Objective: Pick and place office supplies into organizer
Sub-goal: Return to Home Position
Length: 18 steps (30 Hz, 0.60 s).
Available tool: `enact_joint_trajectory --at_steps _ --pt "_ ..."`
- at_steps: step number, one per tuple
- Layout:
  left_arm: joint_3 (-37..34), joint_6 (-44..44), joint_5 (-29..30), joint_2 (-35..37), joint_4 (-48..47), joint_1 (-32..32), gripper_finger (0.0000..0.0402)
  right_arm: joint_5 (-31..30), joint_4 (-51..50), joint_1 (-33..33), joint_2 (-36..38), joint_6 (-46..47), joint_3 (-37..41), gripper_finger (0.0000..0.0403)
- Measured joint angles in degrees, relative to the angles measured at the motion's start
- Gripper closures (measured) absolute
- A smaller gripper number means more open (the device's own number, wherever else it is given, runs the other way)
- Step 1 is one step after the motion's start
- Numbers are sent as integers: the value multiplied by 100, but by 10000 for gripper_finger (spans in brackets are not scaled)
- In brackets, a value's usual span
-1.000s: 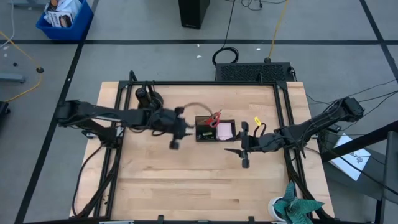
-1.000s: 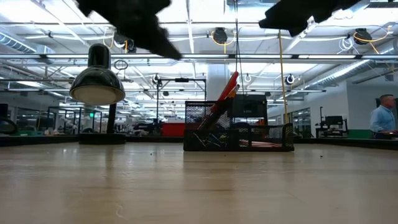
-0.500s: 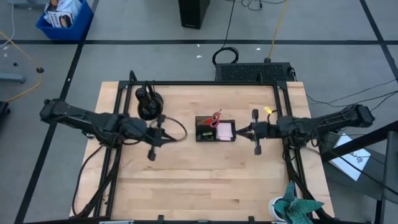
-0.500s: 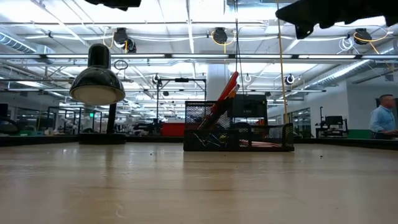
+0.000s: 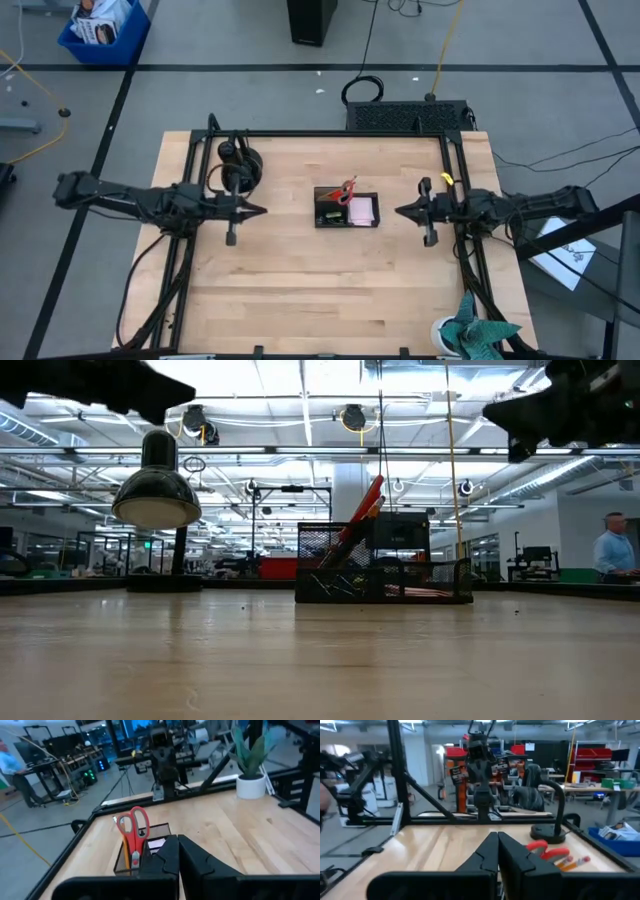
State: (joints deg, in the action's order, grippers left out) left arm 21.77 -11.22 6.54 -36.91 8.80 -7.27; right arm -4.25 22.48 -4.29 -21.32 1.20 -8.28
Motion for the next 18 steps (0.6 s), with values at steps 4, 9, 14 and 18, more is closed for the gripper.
enact_joint_trajectory --at_steps 4,9,14,18 --pt "-382 42 147 620 68 -113 401 -117 -32 -96 403 54 352 402" --pt "-1046 -68 405 1264 615 -239 401 -489 -80 -116 699 1 504 403" --pt "-1874 -30 418 1847 1065 -237 401 -471 -176 -118 855 -14 508 403" --pt "-2117 -24 563 2248 895 -230 401 -459 -566 -118 974 -18 515 403"
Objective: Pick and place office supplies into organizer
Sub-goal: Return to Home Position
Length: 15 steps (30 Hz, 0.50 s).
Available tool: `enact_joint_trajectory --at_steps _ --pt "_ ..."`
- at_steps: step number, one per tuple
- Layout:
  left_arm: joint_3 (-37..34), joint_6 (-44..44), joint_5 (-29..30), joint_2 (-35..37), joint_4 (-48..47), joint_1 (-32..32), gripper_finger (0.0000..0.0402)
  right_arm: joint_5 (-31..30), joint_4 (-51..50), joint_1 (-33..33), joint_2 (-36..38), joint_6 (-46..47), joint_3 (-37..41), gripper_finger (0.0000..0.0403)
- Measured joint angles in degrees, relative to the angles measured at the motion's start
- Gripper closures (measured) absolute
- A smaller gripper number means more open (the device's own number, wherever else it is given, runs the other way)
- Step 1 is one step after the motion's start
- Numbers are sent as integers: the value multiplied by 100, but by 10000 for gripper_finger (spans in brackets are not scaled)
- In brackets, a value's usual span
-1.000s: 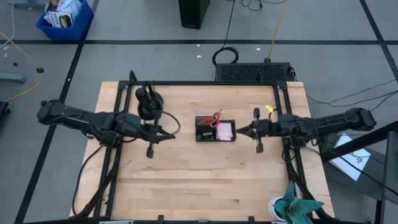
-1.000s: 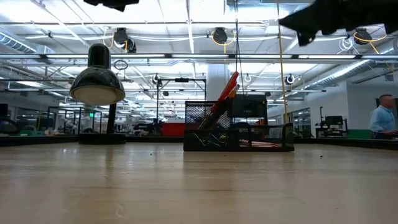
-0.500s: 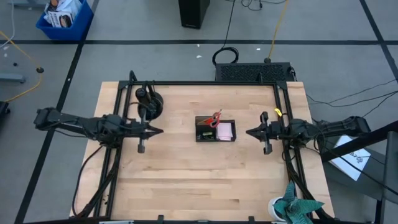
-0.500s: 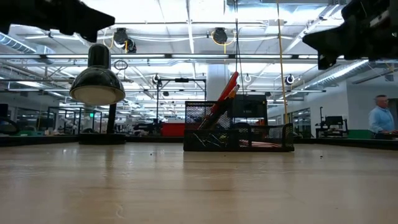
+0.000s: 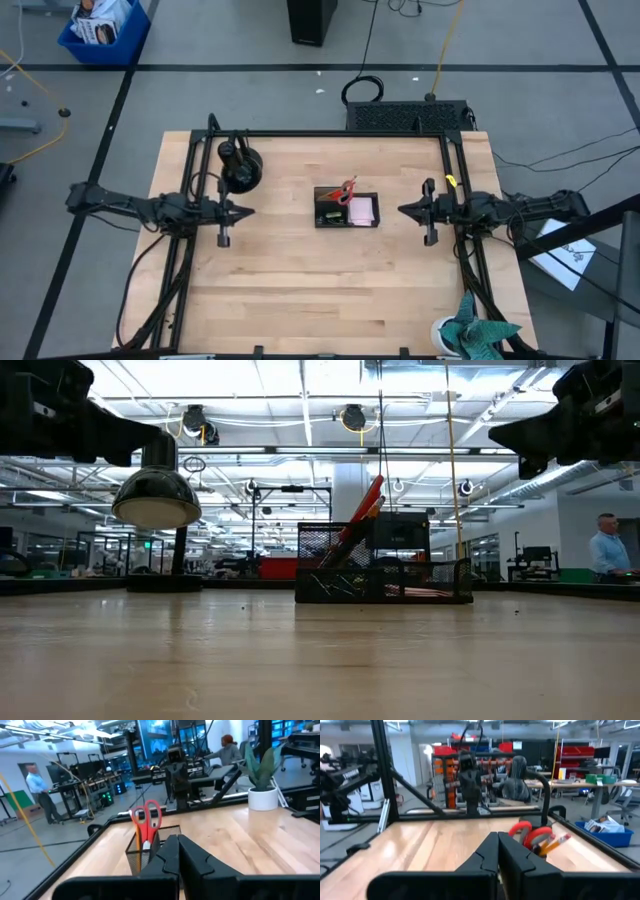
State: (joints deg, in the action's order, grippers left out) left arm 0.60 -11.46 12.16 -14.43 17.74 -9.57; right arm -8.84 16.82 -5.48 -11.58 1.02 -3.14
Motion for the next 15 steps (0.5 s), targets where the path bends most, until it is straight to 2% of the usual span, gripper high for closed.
enact_joint_trajectory --at_steps 8,15 --pt "-2 -173 -170 498 -383 1 401 4 -256 22 208 -17 9 403" --pt "-2 -69 -173 629 -837 1 401 166 -542 22 204 -20 16 403"
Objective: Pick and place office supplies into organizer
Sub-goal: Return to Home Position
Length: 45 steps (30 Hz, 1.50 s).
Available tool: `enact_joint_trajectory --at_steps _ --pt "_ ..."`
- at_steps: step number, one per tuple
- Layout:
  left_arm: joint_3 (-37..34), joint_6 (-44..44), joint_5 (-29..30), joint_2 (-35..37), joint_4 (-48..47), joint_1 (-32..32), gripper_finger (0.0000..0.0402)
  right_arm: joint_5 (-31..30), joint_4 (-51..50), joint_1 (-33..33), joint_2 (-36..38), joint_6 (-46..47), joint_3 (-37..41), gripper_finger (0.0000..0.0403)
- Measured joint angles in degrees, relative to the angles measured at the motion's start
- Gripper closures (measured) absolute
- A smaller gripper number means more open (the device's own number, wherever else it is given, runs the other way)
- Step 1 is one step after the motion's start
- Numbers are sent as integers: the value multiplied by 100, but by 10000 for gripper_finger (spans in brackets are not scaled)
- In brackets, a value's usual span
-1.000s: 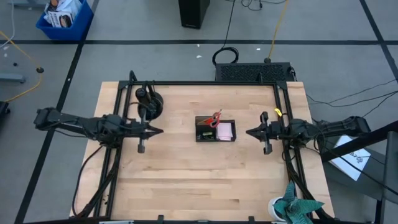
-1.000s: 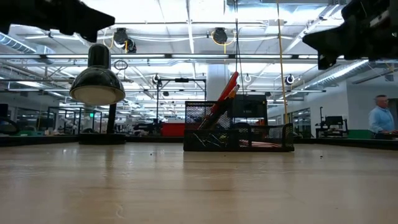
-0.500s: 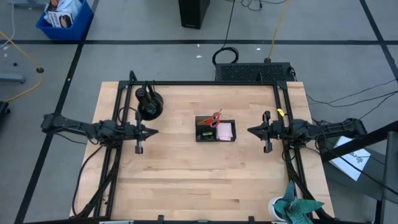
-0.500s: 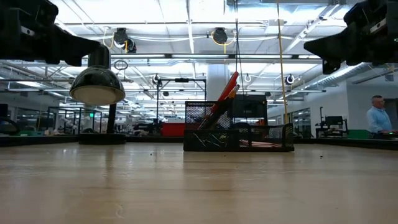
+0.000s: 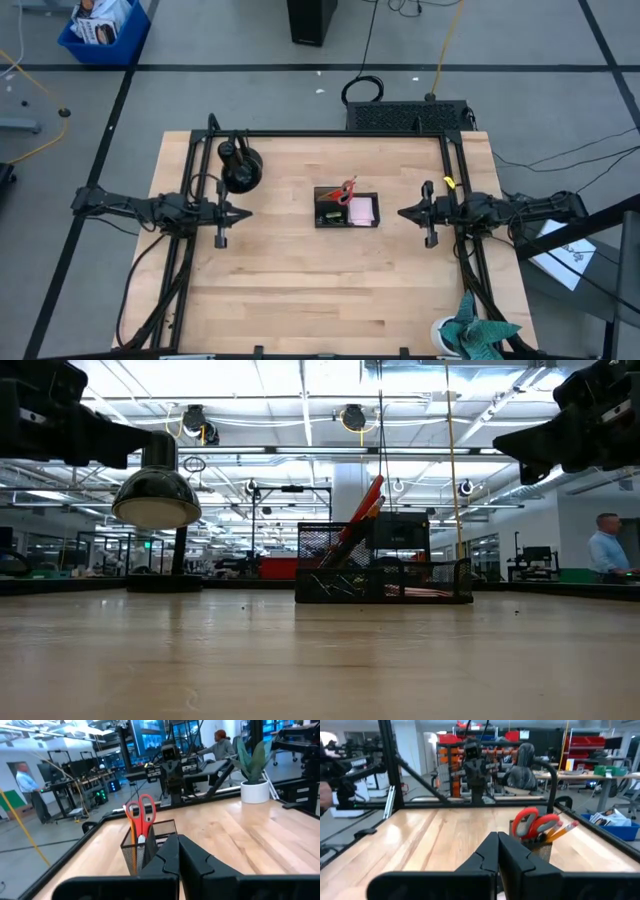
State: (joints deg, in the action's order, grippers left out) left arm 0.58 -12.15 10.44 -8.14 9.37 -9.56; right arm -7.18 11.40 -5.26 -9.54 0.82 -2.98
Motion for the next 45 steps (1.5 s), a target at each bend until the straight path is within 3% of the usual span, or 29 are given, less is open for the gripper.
enact_joint_trajectory --at_steps 14,22,34,45 --pt "0 779 4 -4 -90 0 389 -944 474 2 0 290 6 403" --pt "0 899 4 -11 -235 0 375 -918 465 2 0 426 8 401" --pt "0 906 7 -11 -232 0 399 -909 463 2 0 411 8 400" --pt "0 906 9 -11 -230 0 360 -907 461 2 0 411 8 399"
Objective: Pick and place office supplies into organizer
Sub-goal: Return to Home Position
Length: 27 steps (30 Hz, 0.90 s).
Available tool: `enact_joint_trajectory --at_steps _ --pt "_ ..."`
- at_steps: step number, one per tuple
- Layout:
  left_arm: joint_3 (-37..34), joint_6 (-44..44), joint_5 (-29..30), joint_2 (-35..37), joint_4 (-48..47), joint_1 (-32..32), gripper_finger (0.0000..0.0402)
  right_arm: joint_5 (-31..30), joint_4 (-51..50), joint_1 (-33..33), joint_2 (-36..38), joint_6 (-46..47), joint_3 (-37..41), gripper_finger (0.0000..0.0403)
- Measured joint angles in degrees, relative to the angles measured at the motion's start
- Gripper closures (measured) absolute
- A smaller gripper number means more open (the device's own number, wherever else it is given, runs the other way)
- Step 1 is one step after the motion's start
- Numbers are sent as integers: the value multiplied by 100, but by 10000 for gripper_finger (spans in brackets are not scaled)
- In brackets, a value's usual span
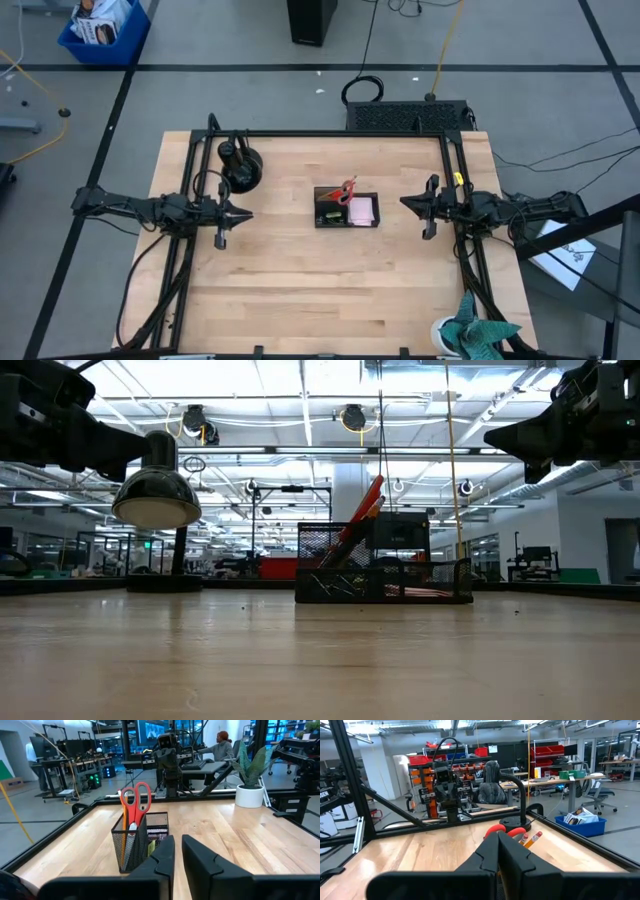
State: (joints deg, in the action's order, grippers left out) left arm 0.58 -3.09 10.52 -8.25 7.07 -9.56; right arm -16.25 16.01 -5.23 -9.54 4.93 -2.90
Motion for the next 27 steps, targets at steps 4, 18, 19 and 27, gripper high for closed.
enact_joint_trajectory --at_steps 4,18,19,27 --pt "2 0 0 0 0 -2 356 0 0 0 0 0 0 400" --pt "2 -2 2 0 2 0 355 2 -2 0 0 0 0 402" --pt "3 -2 1 0 0 0 355 2 0 -2 0 -2 0 402" --pt "4 -4 2 0 2 0 355 2 -1 0 0 -2 1 400"
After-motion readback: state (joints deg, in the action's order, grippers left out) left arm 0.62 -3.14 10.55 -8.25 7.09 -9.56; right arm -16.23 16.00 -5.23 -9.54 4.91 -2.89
